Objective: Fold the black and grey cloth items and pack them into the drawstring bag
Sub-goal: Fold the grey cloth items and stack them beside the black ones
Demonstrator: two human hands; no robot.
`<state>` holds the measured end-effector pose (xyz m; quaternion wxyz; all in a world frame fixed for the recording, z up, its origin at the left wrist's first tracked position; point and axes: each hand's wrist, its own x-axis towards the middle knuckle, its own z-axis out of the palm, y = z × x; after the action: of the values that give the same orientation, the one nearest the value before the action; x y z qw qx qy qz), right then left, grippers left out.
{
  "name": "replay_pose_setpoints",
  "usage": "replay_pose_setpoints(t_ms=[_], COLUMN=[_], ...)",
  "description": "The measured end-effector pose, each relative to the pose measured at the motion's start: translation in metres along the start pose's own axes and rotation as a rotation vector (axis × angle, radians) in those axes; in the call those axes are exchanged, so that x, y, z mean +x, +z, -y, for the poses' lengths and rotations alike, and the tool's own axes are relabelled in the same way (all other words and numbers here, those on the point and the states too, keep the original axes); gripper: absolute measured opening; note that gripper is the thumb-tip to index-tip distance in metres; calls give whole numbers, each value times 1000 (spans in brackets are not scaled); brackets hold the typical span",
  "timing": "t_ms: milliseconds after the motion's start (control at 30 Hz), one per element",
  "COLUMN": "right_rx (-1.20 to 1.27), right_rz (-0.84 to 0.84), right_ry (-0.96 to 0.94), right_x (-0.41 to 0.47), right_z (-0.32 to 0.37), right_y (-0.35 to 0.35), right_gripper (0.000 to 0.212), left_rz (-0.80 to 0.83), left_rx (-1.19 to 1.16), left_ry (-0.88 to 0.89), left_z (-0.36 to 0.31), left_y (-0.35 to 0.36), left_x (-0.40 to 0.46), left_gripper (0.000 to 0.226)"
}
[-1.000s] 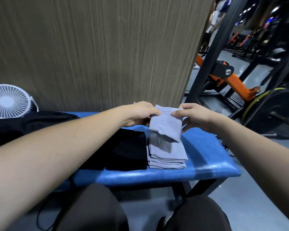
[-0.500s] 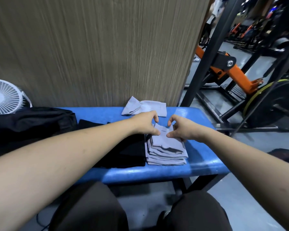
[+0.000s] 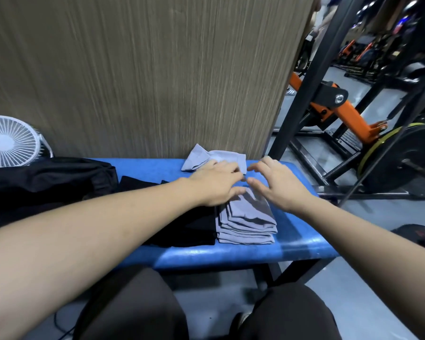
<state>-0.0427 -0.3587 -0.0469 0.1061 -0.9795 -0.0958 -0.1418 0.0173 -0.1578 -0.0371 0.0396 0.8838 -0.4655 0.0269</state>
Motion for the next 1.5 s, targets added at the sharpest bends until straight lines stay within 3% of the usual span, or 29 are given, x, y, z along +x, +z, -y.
replay_pose_setpoints(t_ms=[100, 200, 300, 467, 567, 700, 867, 967, 1100, 1300, 1400, 1500], right_rx=[-116, -216, -151, 129, 425, 427, 447, 417, 303, 325, 348, 593], right_rz=[146, 354, 374, 397, 231, 112, 85, 82, 99, 126, 85, 33], right_ry=[-150, -95, -39, 177, 358, 528, 694, 756, 793, 794, 795, 840], right_x=[-4, -17, -23, -5, 15, 49, 87, 107, 128, 142, 129, 110], right_z=[-3, -9, -8, -6, -3, -15, -29, -40, -52, -45, -45, -52], right_y=[18, 40, 48, 32, 24, 34, 51, 70, 87, 93, 79, 60], right_gripper=[68, 92, 103, 54, 28, 23, 28, 36, 45, 32, 30, 30], left_rz=[128, 299, 347, 392, 215, 124, 86, 92, 106, 138, 36, 18], left_rx=[196, 286, 276, 33, -233, -224, -281, -278, -262, -475, -575, -683], left_ry=[97, 39, 8, -69, -261, -500, -641, -690, -679, -668, -799, -847], left_z=[-6, -6, -9, -3, 22, 71, 112, 123, 138, 158, 160, 153], left_y=[6, 14, 17, 4, -3, -3, 17, 34, 47, 27, 19, 8], left_x=[0, 1, 2, 11, 20, 29, 46, 59, 71, 62, 46, 34], left_gripper=[53, 67, 72, 62, 43, 36, 71, 81, 65, 27, 31, 32])
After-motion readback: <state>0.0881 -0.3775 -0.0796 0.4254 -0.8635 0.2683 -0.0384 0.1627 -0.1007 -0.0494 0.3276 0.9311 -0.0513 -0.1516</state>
